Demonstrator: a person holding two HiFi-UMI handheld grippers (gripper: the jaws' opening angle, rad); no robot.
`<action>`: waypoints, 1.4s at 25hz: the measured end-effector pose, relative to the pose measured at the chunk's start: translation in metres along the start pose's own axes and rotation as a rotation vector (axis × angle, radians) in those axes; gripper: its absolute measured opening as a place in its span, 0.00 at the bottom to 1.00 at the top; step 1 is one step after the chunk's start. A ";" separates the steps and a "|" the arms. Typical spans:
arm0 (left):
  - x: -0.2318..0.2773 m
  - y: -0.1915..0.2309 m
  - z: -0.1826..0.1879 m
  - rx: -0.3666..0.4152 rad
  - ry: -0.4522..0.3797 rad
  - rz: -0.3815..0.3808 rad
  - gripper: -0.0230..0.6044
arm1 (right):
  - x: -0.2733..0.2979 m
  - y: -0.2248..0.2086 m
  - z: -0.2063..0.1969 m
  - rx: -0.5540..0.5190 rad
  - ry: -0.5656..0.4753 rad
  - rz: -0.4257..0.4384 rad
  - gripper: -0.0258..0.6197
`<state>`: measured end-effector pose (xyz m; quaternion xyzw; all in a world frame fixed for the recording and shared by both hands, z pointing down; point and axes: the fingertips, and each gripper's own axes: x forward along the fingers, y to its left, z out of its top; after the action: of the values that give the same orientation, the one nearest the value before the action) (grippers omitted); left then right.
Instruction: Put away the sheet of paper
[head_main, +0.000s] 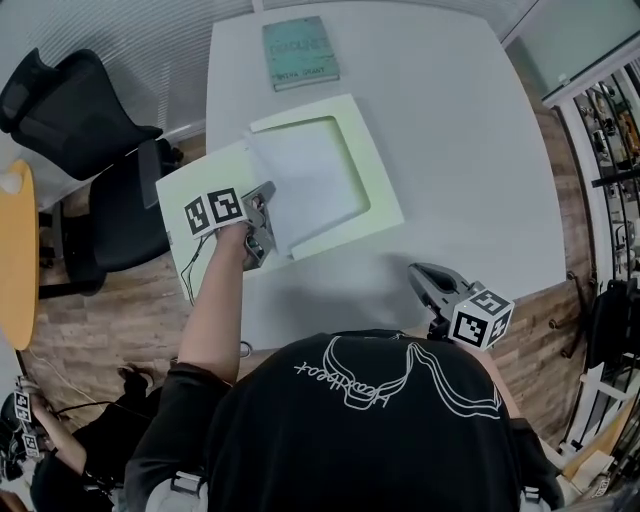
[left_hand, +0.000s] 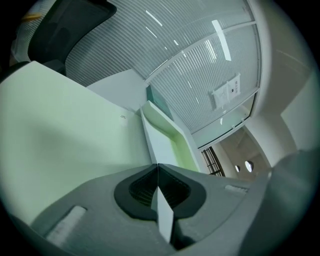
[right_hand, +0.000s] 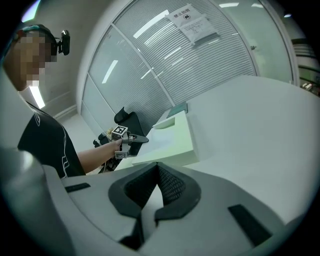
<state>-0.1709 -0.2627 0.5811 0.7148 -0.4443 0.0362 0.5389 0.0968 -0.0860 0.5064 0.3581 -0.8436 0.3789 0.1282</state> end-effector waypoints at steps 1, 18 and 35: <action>0.003 -0.002 -0.001 0.003 0.005 -0.004 0.05 | 0.000 -0.002 0.000 0.005 -0.002 -0.002 0.05; 0.034 -0.019 -0.023 0.005 0.063 0.015 0.06 | 0.013 -0.003 -0.005 0.020 0.003 0.022 0.05; -0.065 -0.073 -0.033 0.383 -0.081 0.079 0.35 | -0.011 0.065 0.041 -0.179 -0.113 0.290 0.05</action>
<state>-0.1466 -0.1960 0.5063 0.7872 -0.4782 0.1124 0.3728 0.0612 -0.0803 0.4378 0.2406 -0.9227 0.2959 0.0559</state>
